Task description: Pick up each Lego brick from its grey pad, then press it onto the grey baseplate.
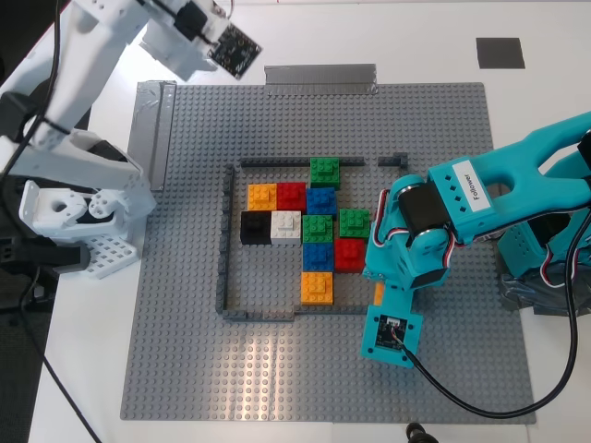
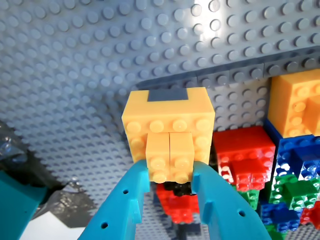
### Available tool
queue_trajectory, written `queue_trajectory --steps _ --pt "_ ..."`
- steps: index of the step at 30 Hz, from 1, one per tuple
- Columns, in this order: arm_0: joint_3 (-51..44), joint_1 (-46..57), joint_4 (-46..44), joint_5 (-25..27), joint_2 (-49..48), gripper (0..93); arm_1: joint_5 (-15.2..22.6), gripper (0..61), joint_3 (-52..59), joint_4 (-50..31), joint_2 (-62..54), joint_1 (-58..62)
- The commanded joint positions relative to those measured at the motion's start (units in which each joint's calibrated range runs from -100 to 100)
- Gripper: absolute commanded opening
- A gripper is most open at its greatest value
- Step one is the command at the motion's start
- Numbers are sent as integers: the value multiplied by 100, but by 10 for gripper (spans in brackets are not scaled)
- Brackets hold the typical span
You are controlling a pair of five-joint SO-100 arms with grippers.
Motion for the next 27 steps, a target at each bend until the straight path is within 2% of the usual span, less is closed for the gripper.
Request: queue_trajectory --steps 1,8,16,24,27 --pt "-11 35 -29 97 -69 0 -68 2 -865 158 310 -445" --pt "-2 209 -29 346 -52 0 -176 2 -458 158 216 -989" --pt "-2 390 -29 492 0 0 142 2 -251 -208 276 -1338" --pt "305 354 -21 566 0 0 191 2 -1154 11 997 -1287" --pt "477 369 -29 585 -9 0 69 2 -1461 36 1229 -1207"
